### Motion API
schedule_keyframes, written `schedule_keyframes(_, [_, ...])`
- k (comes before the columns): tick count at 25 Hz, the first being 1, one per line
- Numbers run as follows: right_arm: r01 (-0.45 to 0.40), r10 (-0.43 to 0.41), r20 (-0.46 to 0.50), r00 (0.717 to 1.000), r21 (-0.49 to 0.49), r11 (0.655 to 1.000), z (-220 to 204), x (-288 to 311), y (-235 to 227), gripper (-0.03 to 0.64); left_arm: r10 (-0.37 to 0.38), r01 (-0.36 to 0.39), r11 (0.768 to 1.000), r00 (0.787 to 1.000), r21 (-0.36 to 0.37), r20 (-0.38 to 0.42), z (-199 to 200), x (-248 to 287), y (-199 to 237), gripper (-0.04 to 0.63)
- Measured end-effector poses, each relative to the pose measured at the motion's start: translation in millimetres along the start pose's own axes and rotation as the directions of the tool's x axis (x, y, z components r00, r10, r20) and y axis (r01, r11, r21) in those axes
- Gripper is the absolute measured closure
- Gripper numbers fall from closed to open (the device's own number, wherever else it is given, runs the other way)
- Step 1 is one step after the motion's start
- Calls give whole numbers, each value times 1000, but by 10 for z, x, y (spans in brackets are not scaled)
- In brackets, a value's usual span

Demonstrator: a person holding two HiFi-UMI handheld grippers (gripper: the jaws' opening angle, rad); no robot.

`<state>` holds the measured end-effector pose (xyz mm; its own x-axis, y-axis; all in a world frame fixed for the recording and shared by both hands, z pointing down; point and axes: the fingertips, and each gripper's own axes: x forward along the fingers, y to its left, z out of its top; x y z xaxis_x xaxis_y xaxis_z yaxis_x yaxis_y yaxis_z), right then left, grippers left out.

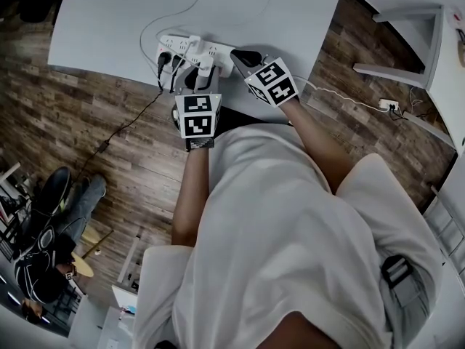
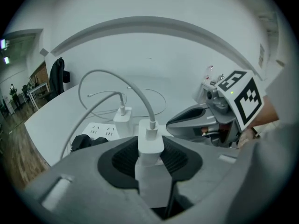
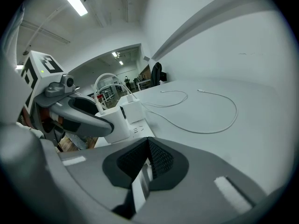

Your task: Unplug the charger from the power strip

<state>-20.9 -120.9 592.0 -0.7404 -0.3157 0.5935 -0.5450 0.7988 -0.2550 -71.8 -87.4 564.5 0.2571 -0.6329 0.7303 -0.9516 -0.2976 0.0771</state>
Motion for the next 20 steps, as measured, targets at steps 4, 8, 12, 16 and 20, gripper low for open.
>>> schedule_keyframes(4, [-2, 2, 1, 1000, 5, 1000, 0, 4, -13, 615, -38, 40, 996, 999, -78, 25, 3, 12, 21, 451])
schedule_keyframes(8, [-4, 4, 2, 1000, 5, 1000, 2, 3, -4, 615, -60, 67, 987, 997, -149, 49, 10, -10, 47, 449])
schedule_keyframes(12, [-3, 3, 1, 1000, 4, 1000, 11, 0, -12, 615, -82, 94, 975, 994, -203, 68, 28, -12, 56, 446])
schedule_keyframes(16, [0, 0, 1, 1000, 1, 1000, 3, -3, -9, 615, -33, 36, 995, 999, -93, 30, 19, 1, 36, 451])
schedule_keyframes(20, [0, 0, 5, 1000, -1, 1000, 7, -10, 3, 615, 22, -22, 999, 1000, 28, -5, 37, -11, -2, 453])
